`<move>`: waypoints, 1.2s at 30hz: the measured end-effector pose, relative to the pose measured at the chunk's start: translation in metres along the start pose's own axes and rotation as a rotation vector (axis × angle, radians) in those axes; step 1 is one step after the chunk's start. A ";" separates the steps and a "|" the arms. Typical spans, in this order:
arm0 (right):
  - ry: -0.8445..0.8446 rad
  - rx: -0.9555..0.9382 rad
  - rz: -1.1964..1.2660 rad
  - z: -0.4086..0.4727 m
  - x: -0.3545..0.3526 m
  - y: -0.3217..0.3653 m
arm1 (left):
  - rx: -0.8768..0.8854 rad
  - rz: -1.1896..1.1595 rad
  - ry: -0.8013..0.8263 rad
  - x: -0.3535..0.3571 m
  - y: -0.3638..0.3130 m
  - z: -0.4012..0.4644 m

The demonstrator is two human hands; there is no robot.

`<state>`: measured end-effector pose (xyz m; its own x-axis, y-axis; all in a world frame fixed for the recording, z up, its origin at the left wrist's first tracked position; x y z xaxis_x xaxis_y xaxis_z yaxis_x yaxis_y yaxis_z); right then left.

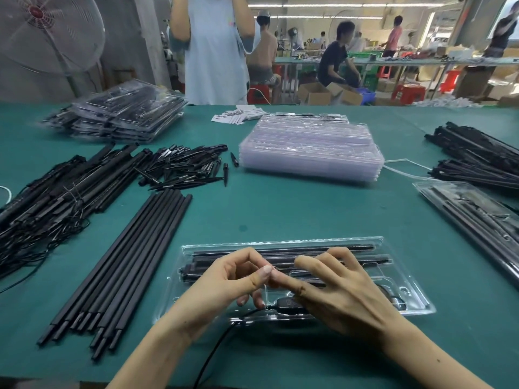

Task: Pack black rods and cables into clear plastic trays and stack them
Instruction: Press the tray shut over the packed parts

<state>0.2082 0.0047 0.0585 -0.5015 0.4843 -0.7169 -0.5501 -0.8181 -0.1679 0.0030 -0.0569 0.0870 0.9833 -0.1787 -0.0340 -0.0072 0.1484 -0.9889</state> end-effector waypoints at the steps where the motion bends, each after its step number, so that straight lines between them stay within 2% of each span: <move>1: 0.000 0.003 0.004 0.000 0.000 0.000 | 0.001 0.002 0.000 0.000 0.000 0.000; 6: 0.046 0.025 0.027 -0.003 -0.001 0.001 | -0.003 0.056 -0.006 0.003 0.000 0.000; 9: 0.124 0.135 0.092 -0.001 -0.001 0.001 | 0.021 0.178 -0.203 0.007 -0.001 -0.006; 11: 0.227 0.254 0.176 0.000 -0.002 0.000 | 0.098 0.427 -0.361 0.006 -0.002 -0.021; 12: 0.286 0.311 0.223 0.001 -0.003 -0.001 | 0.111 0.576 -0.384 0.004 -0.001 -0.030; 16: 0.416 0.360 0.298 0.000 -0.005 -0.002 | -0.066 1.262 -0.270 -0.001 0.000 -0.081; 18: 0.448 0.331 0.284 0.000 -0.005 -0.003 | -0.085 1.347 -0.159 -0.004 0.001 -0.097; 20: 0.478 0.323 0.288 -0.001 -0.005 -0.004 | 0.048 1.281 -0.163 -0.008 -0.002 -0.108; 24: 0.523 0.296 0.264 -0.003 -0.005 -0.004 | 0.080 1.207 -0.153 -0.018 0.004 -0.111; 26: 0.511 0.266 0.219 -0.003 -0.005 -0.003 | -0.017 1.090 -0.264 -0.022 0.007 -0.109; 29: 0.467 0.208 0.149 -0.002 -0.004 -0.003 | -0.162 0.735 -0.260 -0.021 0.011 -0.103; 31: 0.453 0.191 0.119 -0.003 -0.005 -0.004 | -0.211 0.526 -0.286 -0.028 0.009 -0.103; 36: 0.449 0.222 0.090 -0.009 -0.011 -0.013 | -0.296 0.190 -0.400 -0.071 -0.003 -0.112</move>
<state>0.2274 0.0072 0.0628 -0.2439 0.1941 -0.9502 -0.6707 -0.7414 0.0207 -0.0874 -0.1540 0.0763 0.9518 0.2180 -0.2159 -0.1862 -0.1490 -0.9712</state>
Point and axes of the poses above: each hand's wrist, its own z-axis towards the middle knuckle, its own x-axis out of the palm, y = z × x, the point moved 1 cm from there along z, towards the middle knuckle, and after that the axes turned 10 degrees about x, right-handed, at the moved point
